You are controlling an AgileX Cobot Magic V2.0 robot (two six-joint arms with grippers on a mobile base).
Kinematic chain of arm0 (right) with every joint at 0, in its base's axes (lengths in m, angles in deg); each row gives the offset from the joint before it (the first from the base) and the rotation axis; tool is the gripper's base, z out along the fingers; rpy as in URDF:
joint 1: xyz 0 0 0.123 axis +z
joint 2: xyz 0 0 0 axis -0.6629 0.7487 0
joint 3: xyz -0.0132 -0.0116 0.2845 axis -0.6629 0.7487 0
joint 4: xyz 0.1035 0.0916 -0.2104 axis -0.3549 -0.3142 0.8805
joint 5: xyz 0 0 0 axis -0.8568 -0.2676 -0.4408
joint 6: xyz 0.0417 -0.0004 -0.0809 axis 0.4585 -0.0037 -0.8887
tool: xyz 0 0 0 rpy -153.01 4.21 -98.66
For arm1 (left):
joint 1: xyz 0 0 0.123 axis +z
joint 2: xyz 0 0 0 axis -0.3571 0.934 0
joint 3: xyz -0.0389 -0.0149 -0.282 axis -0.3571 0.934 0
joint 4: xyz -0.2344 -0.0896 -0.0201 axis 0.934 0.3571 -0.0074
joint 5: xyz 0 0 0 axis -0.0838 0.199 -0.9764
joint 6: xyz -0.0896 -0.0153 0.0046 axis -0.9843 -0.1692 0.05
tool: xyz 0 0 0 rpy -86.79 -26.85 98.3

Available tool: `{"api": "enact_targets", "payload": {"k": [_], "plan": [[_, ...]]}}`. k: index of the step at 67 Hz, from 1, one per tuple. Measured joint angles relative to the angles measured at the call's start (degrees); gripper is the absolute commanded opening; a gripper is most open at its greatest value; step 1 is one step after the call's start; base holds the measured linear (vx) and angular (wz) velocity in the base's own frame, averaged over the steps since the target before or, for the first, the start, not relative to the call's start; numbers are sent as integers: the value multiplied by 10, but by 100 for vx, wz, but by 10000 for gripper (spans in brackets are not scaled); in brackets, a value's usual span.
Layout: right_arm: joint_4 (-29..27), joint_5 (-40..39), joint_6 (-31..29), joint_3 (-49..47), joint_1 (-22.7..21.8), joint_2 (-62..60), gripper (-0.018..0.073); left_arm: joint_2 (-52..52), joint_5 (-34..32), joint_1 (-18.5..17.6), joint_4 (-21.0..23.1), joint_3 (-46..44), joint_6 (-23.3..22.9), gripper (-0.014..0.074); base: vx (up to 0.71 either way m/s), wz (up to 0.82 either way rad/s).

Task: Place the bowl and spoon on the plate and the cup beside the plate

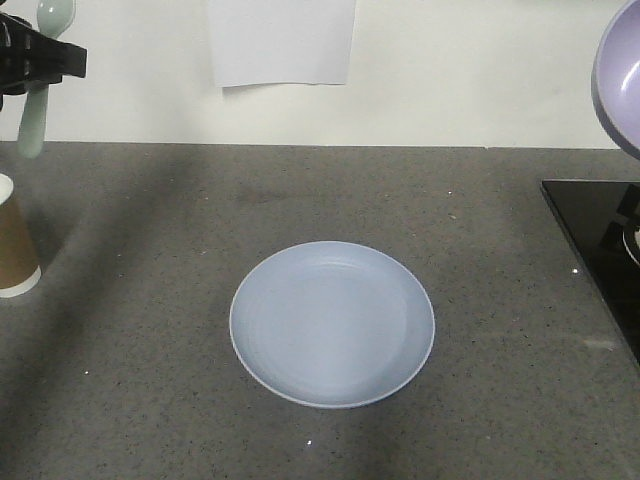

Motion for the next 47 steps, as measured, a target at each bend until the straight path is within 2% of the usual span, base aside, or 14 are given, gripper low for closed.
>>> {"api": "enact_targets", "payload": {"k": [14, 22, 27, 31, 40, 47], "plan": [[0, -4, 0, 0, 0, 0, -8, 0, -9, 0, 0, 0, 0, -6, 0, 0], [-27, -13, -4, 0, 0, 1, -6, 0, -18, 0, 0, 0, 0, -6, 0, 0], [-70, -16, -29, 0, 0, 6, -4, 0, -20, 0, 0, 0, 0, -6, 0, 0], [-112, -16, -75, 0, 0, 18, -1, 0, -20, 0, 0, 0, 0, -6, 0, 0], [-243, 8, -213, 0, 0, 64, 5, 0, -20, 0, 0, 0, 0, -6, 0, 0], [-340, 48, -297, 0, 0, 111, 7, 0, -19, 0, 0, 0, 0, -6, 0, 0]]}}
